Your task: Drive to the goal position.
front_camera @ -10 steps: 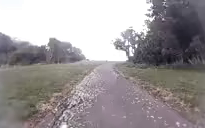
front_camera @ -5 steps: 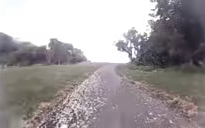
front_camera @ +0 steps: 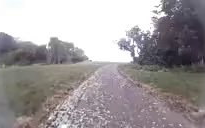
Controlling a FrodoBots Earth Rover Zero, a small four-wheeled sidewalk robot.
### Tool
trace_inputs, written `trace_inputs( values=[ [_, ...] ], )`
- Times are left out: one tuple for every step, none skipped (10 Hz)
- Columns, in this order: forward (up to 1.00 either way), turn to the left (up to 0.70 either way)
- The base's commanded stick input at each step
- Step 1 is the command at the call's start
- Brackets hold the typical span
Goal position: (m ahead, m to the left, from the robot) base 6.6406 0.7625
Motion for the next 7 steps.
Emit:
trace_inputs(
  values=[
    [1.00,0.00],
    [1.00,0.00],
    [1.00,0.00],
    [1.00,0.00],
    [1.00,0.00],
    [1.00,0.00],
    [1.00,0.00]
  ],
)
